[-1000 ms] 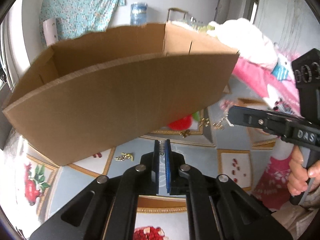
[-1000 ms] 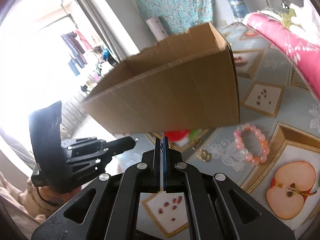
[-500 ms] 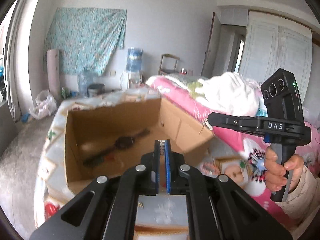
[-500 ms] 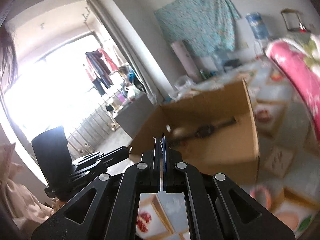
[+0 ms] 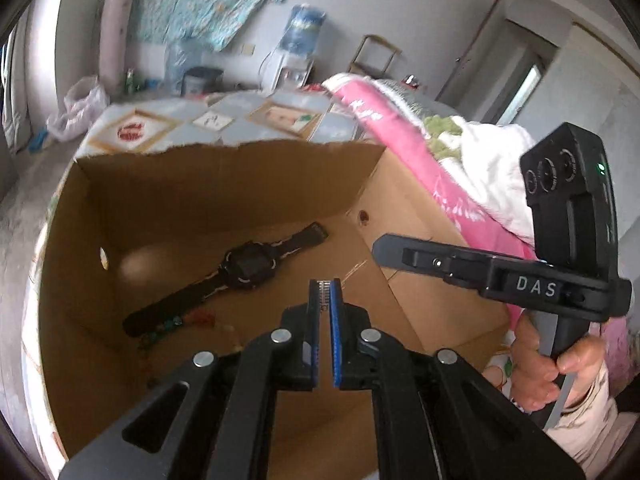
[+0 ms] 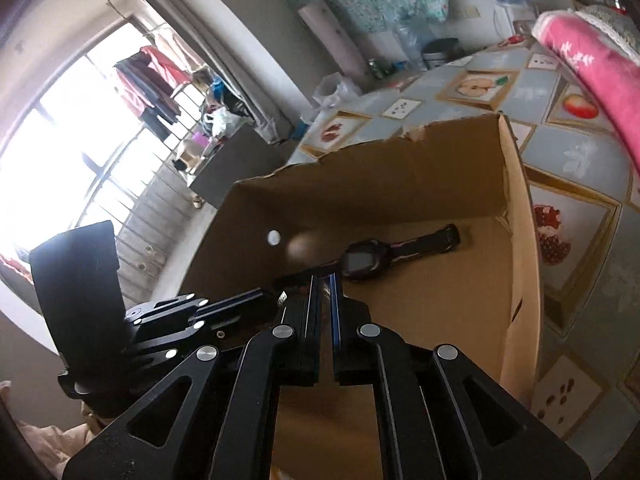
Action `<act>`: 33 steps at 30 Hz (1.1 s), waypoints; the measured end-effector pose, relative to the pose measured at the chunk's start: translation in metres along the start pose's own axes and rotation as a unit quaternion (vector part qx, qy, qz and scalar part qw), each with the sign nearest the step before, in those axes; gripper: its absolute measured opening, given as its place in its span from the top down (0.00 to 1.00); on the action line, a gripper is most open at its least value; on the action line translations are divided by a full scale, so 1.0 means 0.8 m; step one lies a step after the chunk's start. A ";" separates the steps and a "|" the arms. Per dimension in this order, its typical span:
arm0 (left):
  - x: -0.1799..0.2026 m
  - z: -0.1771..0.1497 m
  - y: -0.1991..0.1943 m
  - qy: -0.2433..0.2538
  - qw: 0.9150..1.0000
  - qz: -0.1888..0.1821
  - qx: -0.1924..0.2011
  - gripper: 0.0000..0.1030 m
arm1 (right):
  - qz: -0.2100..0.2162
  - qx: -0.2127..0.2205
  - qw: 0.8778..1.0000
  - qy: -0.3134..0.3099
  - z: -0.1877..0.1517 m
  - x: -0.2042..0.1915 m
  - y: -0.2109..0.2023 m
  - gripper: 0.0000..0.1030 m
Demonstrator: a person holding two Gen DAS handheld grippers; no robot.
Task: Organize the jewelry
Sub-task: 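Open both tools to drop the trinkets into the box, then withdraw both tools from the box back over the table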
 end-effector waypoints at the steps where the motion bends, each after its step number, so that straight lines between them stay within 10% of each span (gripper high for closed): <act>1: 0.000 0.000 0.003 -0.004 1.000 -0.003 -0.004 0.95 | 0.004 0.009 1.000 -0.001 0.000 0.001 -0.004 0.88; 21: 0.011 -0.049 -0.105 0.013 0.994 0.008 0.111 0.69 | 0.000 0.173 0.984 -0.042 -0.093 -0.018 -0.143 0.53; 33: -0.026 -0.185 -0.080 -0.003 0.999 0.030 0.040 0.44 | -0.039 0.025 0.999 -0.028 -0.209 -0.016 -0.030 0.53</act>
Point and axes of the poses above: each gripper's, at about its wrist camera, not at the fingertips, and y roughly the way its jaws point, x to its right, z to its top, the point moved 8 cm from there along y, roughly the way its jaws point, and after that the axes turned 6 degrees about -x, right-handed, at the moved point
